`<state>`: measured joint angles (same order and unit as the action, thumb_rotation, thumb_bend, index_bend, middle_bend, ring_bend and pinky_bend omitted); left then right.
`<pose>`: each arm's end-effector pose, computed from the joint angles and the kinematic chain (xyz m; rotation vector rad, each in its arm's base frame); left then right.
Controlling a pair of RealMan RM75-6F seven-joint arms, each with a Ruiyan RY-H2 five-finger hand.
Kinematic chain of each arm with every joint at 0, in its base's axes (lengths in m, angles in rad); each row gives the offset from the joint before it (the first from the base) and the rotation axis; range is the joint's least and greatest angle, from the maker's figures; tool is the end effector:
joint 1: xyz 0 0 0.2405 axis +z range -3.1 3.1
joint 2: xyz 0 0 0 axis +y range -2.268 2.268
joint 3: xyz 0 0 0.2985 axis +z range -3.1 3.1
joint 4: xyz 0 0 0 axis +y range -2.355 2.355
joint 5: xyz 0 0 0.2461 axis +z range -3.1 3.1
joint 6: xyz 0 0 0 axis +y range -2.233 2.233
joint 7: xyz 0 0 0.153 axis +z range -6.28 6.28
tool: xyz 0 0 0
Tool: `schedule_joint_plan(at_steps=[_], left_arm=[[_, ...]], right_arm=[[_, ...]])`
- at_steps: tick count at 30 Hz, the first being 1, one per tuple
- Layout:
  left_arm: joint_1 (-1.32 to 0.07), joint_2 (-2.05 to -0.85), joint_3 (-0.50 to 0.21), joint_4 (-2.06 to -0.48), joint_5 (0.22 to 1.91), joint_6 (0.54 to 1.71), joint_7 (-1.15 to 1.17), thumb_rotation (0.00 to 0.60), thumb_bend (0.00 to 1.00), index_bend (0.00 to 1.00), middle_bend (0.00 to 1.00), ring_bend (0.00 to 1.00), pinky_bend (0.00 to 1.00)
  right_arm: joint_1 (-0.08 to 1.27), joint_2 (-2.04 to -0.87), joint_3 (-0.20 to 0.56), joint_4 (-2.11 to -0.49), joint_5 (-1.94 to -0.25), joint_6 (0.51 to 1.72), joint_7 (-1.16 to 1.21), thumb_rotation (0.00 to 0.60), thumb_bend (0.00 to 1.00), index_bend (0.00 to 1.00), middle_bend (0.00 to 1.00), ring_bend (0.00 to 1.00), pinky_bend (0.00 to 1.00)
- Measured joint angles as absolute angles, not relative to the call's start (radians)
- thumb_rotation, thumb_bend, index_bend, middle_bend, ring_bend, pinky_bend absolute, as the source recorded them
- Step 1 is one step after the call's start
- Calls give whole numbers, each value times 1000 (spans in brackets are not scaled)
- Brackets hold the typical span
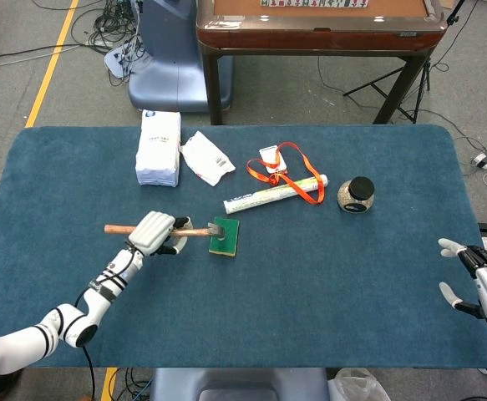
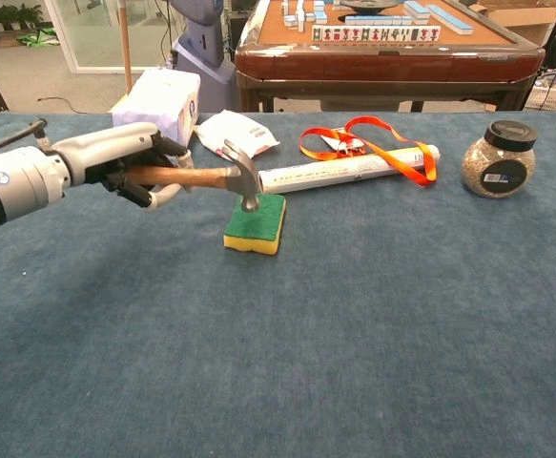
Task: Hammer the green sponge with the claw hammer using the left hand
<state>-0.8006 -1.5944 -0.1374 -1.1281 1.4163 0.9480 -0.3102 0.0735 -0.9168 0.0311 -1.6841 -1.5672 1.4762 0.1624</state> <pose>-0.1990 0.4378 -0.0455 -1.8666 -1.0859 -1.1830 -0.3558 -0.1869 0.2029 1.4352 -0.9311 0.9361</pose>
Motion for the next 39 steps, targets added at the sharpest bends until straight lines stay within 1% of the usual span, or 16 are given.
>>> schedule_joint_plan(at_steps=[4,7,13,16,18,20,21,23,25,26,29,33,39], left_arm=[[-784,-1557,-151,-1145,1399,961,-312,600,596,776,816,787,893],[-770,-1547,-145,-1137,1386,956,-302,600,596,776,816,787,892],[-753,-1556,-128,-1084,1368,936,-278,600,596,774,815,777,884],[-746,-1570,-124,-1054,1354,926,-260,600,595,754,796,741,871],[-742,-1575,-123,-1047,1346,919,-251,600,581,697,727,670,819],[-740,-1570,-121,-1054,1339,904,-241,600,535,547,550,499,629],[-740,-1566,-120,-1062,1335,895,-236,600,498,444,448,391,511],[-741,-1549,-118,-1091,1320,865,-217,600,404,247,249,187,307],[-743,-1527,-120,-1134,1295,837,-189,600,338,110,101,47,172],[-743,-1517,-122,-1155,1283,829,-177,600,318,69,56,11,125],[-737,-1485,-135,-1229,1245,829,-135,600,293,55,20,0,69],[-717,-1450,-150,-1303,1217,878,-77,600,276,45,13,0,55],[-664,-1378,-157,-1431,1164,947,-7,600,275,54,13,0,55]], right_arm=[[76,-921,31,-1682,-1567,1473,164,600,323,220,343,246,317],[78,-925,31,-1680,-1568,1469,164,600,322,219,343,246,317],[85,-926,32,-1684,-1575,1465,160,600,322,219,343,246,317],[85,-923,32,-1690,-1577,1466,156,600,322,220,343,246,317],[84,-921,31,-1694,-1578,1467,152,600,322,219,343,246,317],[83,-920,31,-1697,-1578,1469,151,600,322,219,343,246,317],[82,-920,30,-1697,-1578,1470,150,600,322,219,343,246,317],[82,-920,30,-1698,-1578,1471,150,600,322,220,343,246,317],[83,-920,30,-1698,-1580,1471,150,600,322,220,343,246,317],[83,-920,30,-1697,-1580,1472,151,600,323,220,343,246,317],[82,-919,31,-1694,-1578,1474,155,600,322,219,343,246,317],[79,-918,32,-1687,-1573,1475,164,600,322,219,343,246,317],[77,-920,29,-1669,-1567,1470,180,600,322,219,343,246,317]])
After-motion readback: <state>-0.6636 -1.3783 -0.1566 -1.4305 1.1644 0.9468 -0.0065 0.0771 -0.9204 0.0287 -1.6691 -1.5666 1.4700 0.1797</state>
